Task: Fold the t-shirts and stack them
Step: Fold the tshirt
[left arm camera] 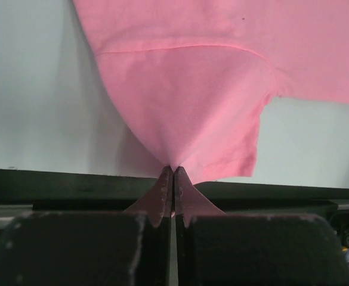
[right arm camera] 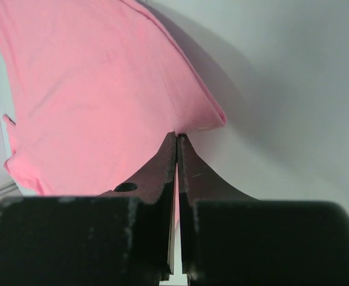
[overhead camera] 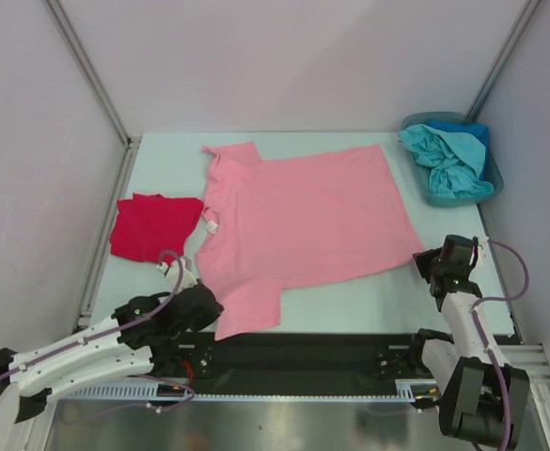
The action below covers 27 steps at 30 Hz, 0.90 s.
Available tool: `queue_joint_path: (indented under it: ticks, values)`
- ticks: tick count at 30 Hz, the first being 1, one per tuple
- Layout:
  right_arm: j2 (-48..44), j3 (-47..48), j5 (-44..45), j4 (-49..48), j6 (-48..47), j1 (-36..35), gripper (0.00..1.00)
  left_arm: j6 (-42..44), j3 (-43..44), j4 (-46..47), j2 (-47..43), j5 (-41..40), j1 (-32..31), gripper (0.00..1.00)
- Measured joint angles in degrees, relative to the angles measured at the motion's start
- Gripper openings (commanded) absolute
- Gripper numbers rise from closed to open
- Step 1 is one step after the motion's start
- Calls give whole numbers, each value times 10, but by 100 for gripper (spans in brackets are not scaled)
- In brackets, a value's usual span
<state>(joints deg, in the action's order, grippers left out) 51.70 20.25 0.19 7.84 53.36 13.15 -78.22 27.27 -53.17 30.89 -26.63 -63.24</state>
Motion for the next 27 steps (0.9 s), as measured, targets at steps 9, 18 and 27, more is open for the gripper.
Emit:
queue_joint_path:
  ticks: [9, 18, 27]
  values:
    - [-66, -12, -6, 60, 11, -23, 0, -44, 84, -94, -32, -39, 0, 0]
    - [-80, -13, -11, 91, 8, -26, 0, -61, 100, -118, -33, -41, 0, 0]
    - [-61, 2, -13, 99, 2, -24, 0, -68, 98, -128, -28, -48, 0, 0]
